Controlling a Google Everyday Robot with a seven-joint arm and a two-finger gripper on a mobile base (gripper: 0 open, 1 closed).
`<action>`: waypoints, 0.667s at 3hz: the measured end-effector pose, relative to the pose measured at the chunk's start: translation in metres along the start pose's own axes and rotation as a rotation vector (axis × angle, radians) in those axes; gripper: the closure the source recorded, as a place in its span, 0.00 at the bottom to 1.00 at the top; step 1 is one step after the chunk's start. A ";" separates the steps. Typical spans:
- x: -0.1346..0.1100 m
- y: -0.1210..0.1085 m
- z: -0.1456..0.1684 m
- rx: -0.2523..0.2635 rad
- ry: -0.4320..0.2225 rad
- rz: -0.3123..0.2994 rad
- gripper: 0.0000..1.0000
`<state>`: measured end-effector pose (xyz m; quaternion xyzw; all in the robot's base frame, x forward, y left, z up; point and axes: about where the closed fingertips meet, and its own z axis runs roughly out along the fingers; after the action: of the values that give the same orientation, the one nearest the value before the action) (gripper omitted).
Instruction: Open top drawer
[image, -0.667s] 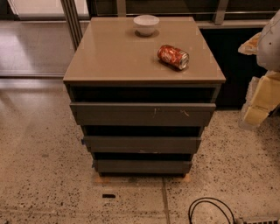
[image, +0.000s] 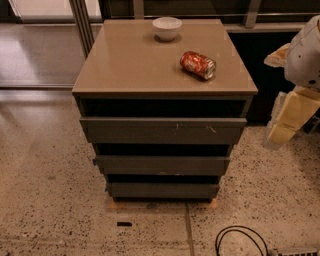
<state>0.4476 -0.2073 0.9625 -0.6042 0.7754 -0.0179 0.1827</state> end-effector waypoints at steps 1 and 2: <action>-0.005 -0.006 0.034 0.016 -0.077 0.017 0.00; -0.015 -0.017 0.067 0.058 -0.125 0.035 0.00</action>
Offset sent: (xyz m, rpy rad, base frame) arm 0.0695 0.0362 -0.0895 0.1681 -0.1349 -0.0410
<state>0.4874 -0.1847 0.9081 -0.5850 0.7721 0.0007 0.2483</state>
